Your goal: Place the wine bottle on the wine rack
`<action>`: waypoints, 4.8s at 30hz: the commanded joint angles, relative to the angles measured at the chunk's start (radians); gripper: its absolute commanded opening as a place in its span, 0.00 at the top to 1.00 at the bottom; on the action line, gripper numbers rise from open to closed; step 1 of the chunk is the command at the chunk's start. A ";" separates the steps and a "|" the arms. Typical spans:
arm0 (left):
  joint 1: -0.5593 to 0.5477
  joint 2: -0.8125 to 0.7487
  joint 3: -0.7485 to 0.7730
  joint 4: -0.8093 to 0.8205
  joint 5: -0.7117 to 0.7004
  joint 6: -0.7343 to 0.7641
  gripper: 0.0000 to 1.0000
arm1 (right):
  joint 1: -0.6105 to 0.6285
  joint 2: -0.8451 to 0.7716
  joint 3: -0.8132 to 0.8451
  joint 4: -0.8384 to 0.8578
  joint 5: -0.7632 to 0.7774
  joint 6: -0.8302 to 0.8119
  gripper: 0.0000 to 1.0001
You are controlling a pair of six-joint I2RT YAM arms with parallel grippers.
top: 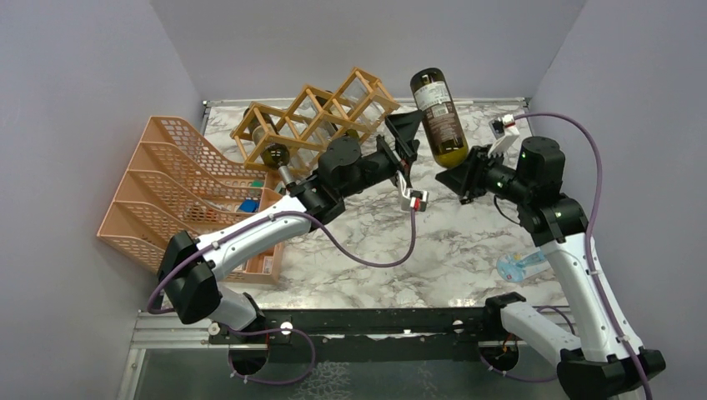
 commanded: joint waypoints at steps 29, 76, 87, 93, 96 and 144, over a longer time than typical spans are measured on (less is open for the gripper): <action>-0.005 -0.424 -0.020 -0.298 -0.727 -1.612 0.01 | 0.195 0.506 0.376 0.269 0.025 -0.010 0.99; -0.004 -0.568 -0.069 -0.436 -0.837 -1.560 0.01 | 0.311 1.209 1.131 -0.130 0.216 -0.143 0.65; -0.005 -0.560 -0.076 -0.440 -0.846 -1.555 0.01 | 0.312 1.242 1.154 -0.118 0.220 -0.129 0.51; -0.004 -0.563 -0.077 -0.439 -0.849 -1.551 0.01 | 0.312 1.212 1.117 -0.087 0.235 -0.124 0.41; -0.004 -0.560 -0.078 -0.439 -0.848 -1.549 0.01 | 0.312 1.195 1.098 -0.067 0.254 -0.120 0.41; -0.005 -0.689 -0.281 -0.442 -0.740 -1.627 0.01 | -0.068 0.236 0.141 0.090 0.976 -0.072 0.17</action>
